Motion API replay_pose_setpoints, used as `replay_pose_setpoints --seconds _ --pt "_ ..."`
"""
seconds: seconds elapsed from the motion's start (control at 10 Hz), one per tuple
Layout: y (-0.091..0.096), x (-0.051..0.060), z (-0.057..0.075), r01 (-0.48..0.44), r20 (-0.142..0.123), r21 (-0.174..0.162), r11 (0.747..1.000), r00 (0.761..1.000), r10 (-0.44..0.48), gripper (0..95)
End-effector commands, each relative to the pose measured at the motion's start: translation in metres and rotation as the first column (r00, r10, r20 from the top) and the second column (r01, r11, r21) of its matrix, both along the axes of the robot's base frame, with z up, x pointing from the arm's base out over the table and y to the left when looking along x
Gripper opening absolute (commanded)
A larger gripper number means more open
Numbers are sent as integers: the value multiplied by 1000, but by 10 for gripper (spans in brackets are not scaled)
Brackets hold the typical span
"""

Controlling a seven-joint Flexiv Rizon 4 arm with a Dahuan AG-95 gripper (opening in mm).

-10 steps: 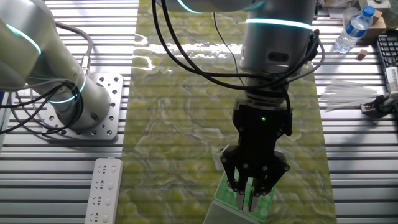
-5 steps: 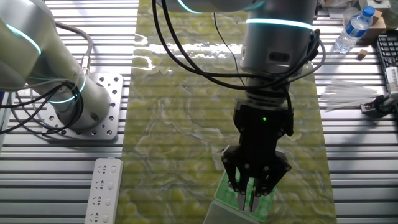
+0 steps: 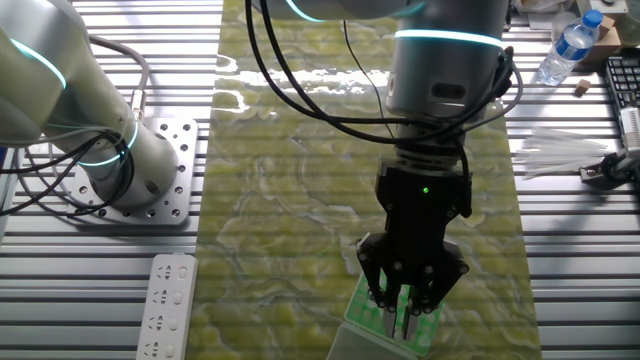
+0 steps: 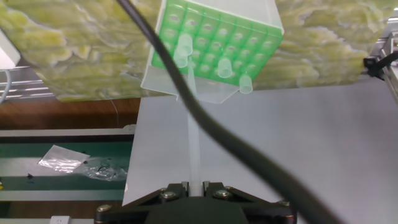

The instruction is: Insert a large pipette tip into the holder for large pipette tips

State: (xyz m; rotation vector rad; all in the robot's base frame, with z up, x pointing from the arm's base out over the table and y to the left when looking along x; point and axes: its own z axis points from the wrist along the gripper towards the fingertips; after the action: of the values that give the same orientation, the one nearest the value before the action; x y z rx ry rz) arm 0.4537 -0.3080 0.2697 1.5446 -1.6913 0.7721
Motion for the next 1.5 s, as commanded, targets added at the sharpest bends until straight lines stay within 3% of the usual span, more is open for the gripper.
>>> replay_pose_setpoints --seconds 0.1,1.5 --pt "0 0 0 0 -1 0 1000 1000 0 0" --pt "6 -4 -9 0 0 -17 1000 1000 0 0"
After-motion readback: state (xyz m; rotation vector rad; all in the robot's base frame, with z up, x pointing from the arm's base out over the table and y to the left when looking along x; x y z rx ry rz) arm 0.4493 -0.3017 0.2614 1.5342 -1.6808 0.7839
